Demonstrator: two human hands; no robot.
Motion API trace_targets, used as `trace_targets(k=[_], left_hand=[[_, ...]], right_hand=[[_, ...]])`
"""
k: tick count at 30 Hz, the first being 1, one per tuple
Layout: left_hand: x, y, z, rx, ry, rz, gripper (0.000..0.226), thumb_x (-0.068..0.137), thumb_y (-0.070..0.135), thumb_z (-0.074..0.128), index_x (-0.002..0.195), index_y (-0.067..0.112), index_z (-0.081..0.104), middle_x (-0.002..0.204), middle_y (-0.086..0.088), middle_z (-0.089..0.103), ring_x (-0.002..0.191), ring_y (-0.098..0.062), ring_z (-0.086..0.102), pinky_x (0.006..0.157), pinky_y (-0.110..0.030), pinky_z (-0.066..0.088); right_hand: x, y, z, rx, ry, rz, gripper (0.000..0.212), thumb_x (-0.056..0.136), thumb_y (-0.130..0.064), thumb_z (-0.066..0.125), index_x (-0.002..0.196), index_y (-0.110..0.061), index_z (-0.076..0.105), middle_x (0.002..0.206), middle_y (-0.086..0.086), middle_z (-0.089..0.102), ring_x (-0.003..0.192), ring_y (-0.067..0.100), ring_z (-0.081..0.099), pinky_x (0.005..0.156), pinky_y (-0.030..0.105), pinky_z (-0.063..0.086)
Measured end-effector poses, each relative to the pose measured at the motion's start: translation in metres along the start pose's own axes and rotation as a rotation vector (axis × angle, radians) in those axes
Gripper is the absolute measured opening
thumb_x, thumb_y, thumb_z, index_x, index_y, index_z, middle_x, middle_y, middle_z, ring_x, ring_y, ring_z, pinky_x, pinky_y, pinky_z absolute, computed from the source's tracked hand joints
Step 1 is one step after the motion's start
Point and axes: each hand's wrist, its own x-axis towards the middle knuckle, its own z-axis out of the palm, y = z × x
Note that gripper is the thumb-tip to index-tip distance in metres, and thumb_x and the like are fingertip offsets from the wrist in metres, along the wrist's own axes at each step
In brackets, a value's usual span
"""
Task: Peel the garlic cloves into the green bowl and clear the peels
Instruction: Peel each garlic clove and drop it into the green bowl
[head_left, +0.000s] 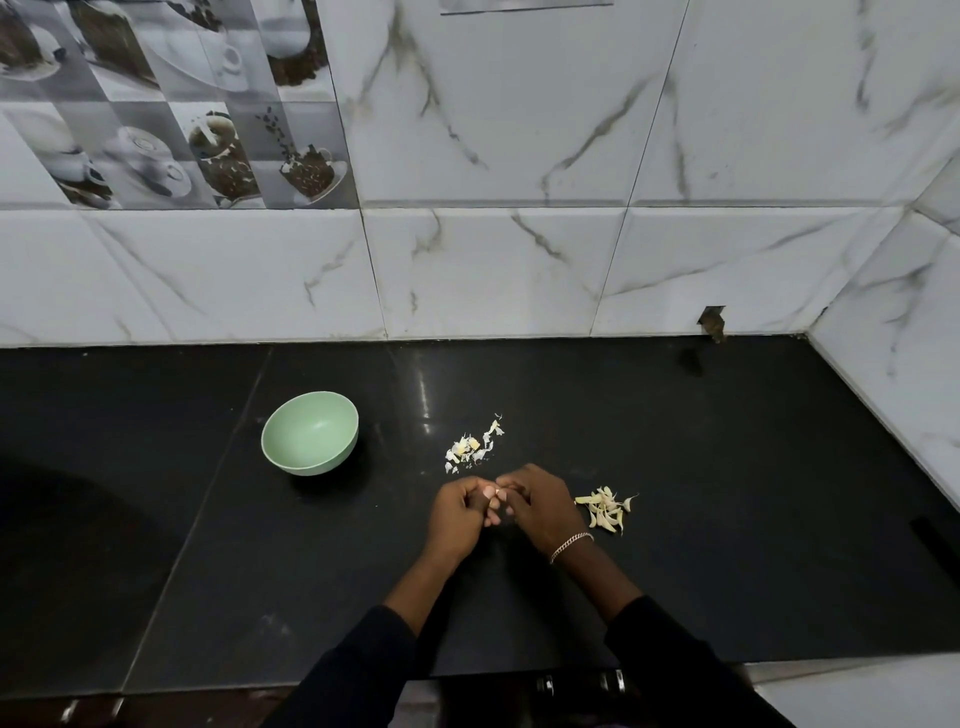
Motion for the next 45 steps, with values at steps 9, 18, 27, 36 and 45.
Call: trace_targets(k=[9, 18, 27, 36, 45], left_hand=[[0.003, 0.003, -0.008, -0.2, 0.024, -0.07, 0.008, 0.087, -0.009, 0.069, 0.094, -0.005, 0.069, 0.077, -0.017, 0.074, 0.067, -0.022, 0.073, 0.063, -0.022, 0.058], [-0.002, 0.006, 0.001, 0.0, 0.108, 0.038, 0.02, 0.09, -0.003, 0.069, 0.087, 0.017, 0.073, 0.072, -0.004, 0.075, 0.064, -0.021, 0.072, 0.068, -0.034, 0.061], [0.0, 0.008, 0.001, -0.02, 0.033, 0.05, 0.009, 0.093, -0.001, 0.066, 0.094, 0.004, 0.073, 0.074, -0.008, 0.075, 0.063, -0.018, 0.071, 0.064, -0.028, 0.059], [0.003, 0.017, -0.001, -0.376, -0.049, -0.097, 0.014, 0.096, -0.006, 0.057, 0.094, 0.0, 0.069, 0.072, -0.006, 0.071, 0.063, -0.011, 0.063, 0.061, -0.017, 0.053], [0.005, 0.02, 0.0, -0.711, -0.058, -0.297, 0.017, 0.099, -0.005, 0.052, 0.101, -0.002, 0.068, 0.077, -0.006, 0.066, 0.061, -0.004, 0.058, 0.056, -0.012, 0.049]], right_hand=[[0.005, -0.001, -0.001, -0.046, -0.017, 0.04, 0.004, 0.089, -0.014, 0.067, 0.087, -0.013, 0.07, 0.082, 0.0, 0.068, 0.075, 0.015, 0.063, 0.072, 0.03, 0.049], [0.003, -0.001, -0.002, -0.022, 0.022, 0.086, 0.016, 0.083, -0.028, 0.069, 0.075, -0.015, 0.064, 0.073, -0.001, 0.064, 0.067, 0.015, 0.058, 0.066, 0.035, 0.046], [0.0, -0.006, -0.007, 0.093, 0.071, 0.172, 0.018, 0.078, -0.019, 0.076, 0.066, -0.023, 0.062, 0.058, -0.009, 0.061, 0.052, 0.002, 0.053, 0.056, 0.021, 0.043], [0.005, -0.017, -0.015, 0.364, 0.024, 0.247, 0.012, 0.085, -0.009, 0.067, 0.075, -0.013, 0.07, 0.052, 0.006, 0.065, 0.044, 0.014, 0.056, 0.046, 0.024, 0.046], [0.003, -0.019, -0.016, 0.332, 0.006, 0.255, 0.01, 0.085, -0.011, 0.067, 0.076, -0.014, 0.07, 0.051, -0.003, 0.064, 0.043, 0.008, 0.057, 0.047, 0.022, 0.045]])
